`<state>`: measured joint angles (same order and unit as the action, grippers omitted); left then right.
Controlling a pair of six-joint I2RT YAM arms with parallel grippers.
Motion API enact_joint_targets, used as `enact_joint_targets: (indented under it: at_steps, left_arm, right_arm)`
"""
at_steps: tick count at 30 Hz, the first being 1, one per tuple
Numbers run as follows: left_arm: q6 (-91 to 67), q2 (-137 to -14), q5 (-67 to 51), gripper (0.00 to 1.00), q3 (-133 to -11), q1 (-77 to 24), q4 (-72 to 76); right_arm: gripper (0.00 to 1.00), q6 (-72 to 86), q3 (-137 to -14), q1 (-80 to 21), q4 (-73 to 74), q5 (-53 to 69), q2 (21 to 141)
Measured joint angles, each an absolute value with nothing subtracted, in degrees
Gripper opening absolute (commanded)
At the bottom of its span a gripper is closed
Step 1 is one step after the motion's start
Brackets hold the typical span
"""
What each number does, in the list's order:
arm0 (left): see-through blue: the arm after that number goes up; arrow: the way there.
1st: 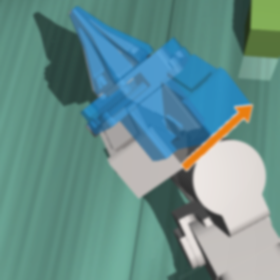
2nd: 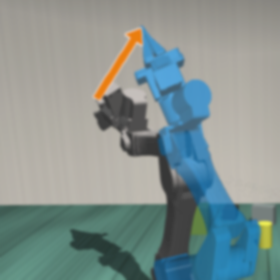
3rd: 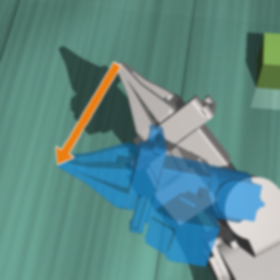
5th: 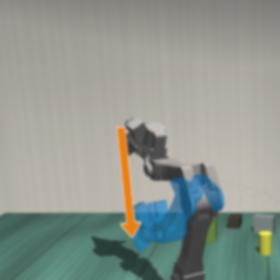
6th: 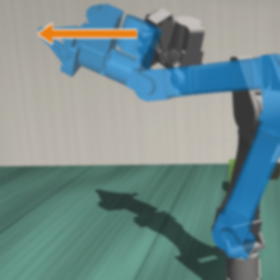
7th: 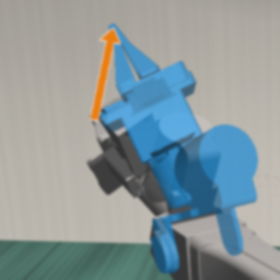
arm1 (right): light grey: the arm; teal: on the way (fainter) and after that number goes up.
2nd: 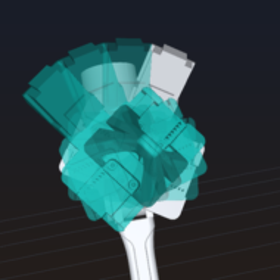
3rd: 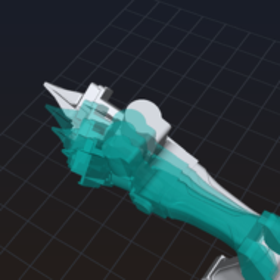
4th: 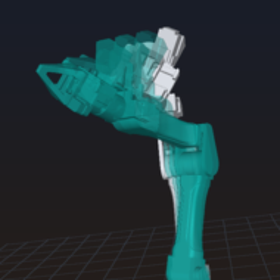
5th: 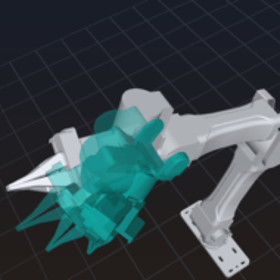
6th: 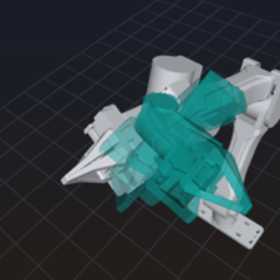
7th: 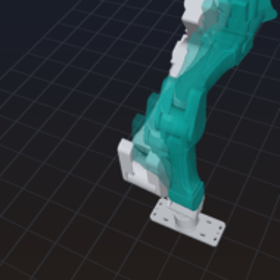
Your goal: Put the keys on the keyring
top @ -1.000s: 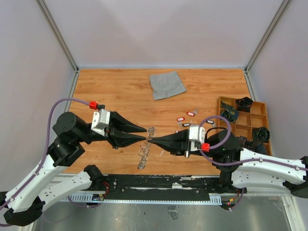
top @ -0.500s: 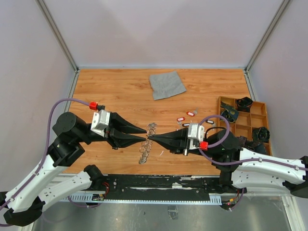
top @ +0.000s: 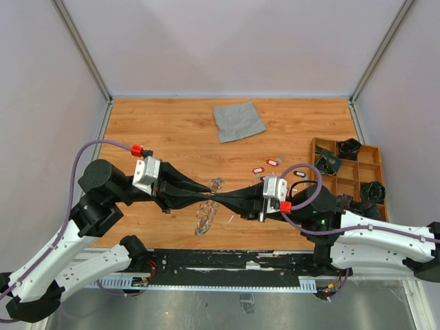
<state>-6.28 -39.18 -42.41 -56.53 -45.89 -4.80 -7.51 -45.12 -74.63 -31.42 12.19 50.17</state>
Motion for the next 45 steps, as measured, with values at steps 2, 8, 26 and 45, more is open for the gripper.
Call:
enact_joint_targets:
  at_steps: [2,8,26,45]
  left_arm:
    - [-6.28,-39.42,-42.57,0.20,-56.49,-45.89,-4.62]
    - [-5.93,-39.53,-42.87,0.01,-56.31,-45.89,-4.34]
    - [-0.16,-41.93,-43.79,0.00,-57.87,-45.89,-11.86]
    - [1.85,-42.59,-43.81,0.01,-58.52,-45.89,-15.90]
  right_arm:
    - [0.01,-7.51,-45.23,-74.63,-31.38,12.21,50.17]
    - [0.01,-7.49,-45.25,-74.63,-30.98,12.38,50.15]
    - [0.13,-9.52,-50.63,-74.63,-16.21,10.94,48.36]
    - [0.24,-10.02,-52.14,-74.63,-7.75,9.50,46.74]
